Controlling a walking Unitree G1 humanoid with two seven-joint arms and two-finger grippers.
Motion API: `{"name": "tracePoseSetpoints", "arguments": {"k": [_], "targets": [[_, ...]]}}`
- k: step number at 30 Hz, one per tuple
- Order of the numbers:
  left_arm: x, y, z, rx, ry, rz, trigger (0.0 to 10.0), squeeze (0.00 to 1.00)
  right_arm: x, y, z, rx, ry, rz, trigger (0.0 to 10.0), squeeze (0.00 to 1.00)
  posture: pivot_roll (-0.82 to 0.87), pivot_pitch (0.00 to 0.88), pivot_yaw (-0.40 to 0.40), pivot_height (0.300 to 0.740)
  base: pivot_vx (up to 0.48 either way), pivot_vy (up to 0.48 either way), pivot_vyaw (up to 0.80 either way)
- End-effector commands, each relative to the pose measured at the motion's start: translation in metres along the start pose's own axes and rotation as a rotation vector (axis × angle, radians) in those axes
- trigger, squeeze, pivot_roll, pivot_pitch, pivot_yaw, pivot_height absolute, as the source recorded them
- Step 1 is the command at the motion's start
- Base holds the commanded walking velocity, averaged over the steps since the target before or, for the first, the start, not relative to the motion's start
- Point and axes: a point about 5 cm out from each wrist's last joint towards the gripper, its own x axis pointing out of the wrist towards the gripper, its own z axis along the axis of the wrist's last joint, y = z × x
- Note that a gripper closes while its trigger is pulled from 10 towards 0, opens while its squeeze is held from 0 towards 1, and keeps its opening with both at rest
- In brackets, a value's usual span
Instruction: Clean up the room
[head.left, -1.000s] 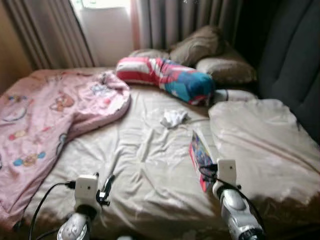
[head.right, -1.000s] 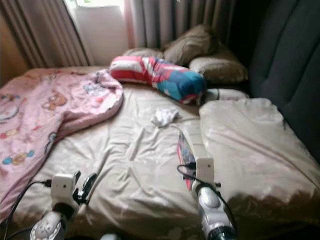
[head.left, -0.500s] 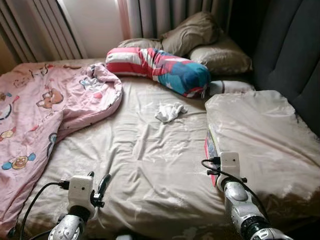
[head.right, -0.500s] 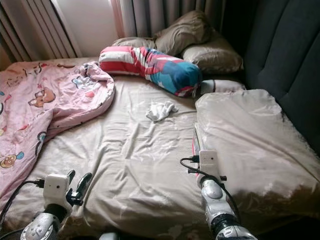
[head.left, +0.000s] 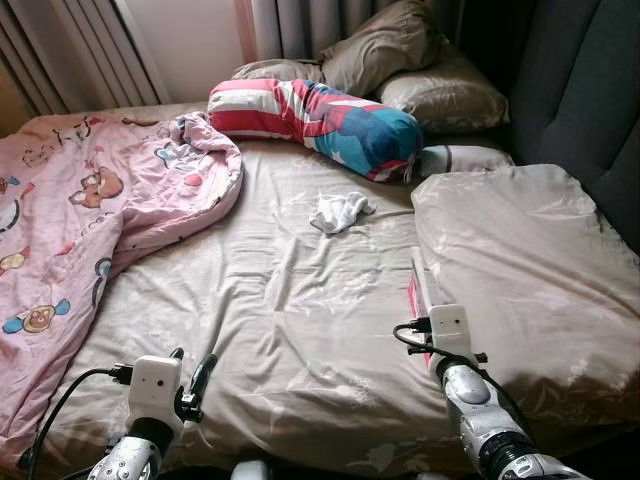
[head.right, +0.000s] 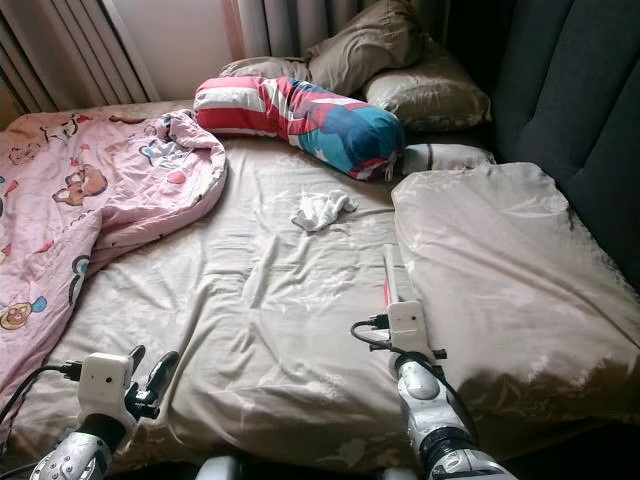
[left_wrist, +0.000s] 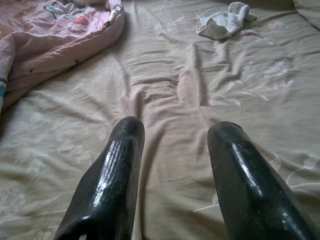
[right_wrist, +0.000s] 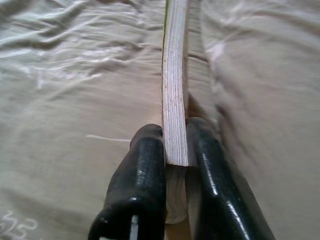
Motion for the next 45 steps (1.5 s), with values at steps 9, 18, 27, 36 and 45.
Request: {"name": "tracePoseSetpoints", "arguments": {"k": [9, 18, 27, 36, 45], "targets": [[0.0, 0.0, 0.0, 0.023, 0.023, -0.015, 10.0, 0.0, -0.003, 0.01, -0.011, 0.003, 0.035, 0.053, 10.0, 1.0, 0.12, 0.203, 0.078, 0.625, 0.0, 0.0, 0.0], [0.007, 0.001, 0.002, 0.027, 0.015, -0.005, 10.0, 0.0, -0.002, 0.014, -0.004, 0.135, 0.014, 0.068, 10.0, 0.0, 0.11, 0.183, 0.071, 0.625, 0.0, 0.0, 0.0], [0.012, 0.001, 0.003, 0.03, 0.01, 0.004, 10.0, 0.0, 0.0, 0.022, 0.003, 0.387, 0.021, 0.102, 10.0, 0.0, 0.1, 0.173, 0.068, 0.625, 0.0, 0.0, 0.0], [0.015, 0.003, 0.003, 0.043, 0.011, 0.02, 10.0, 0.0, 0.003, 0.044, 0.026, 0.583, -0.021, 0.288, 10.0, 0.0, 0.1, 0.167, 0.065, 0.625, 0.0, 0.0, 0.0], [0.018, 0.0, 0.0, 0.034, 0.006, 0.033, 10.0, 0.0, 0.0, 0.051, 0.036, 0.576, -0.116, 0.376, 10.0, 0.0, 0.09, 0.142, 0.045, 0.625, 0.0, 0.0, 0.0]]}}
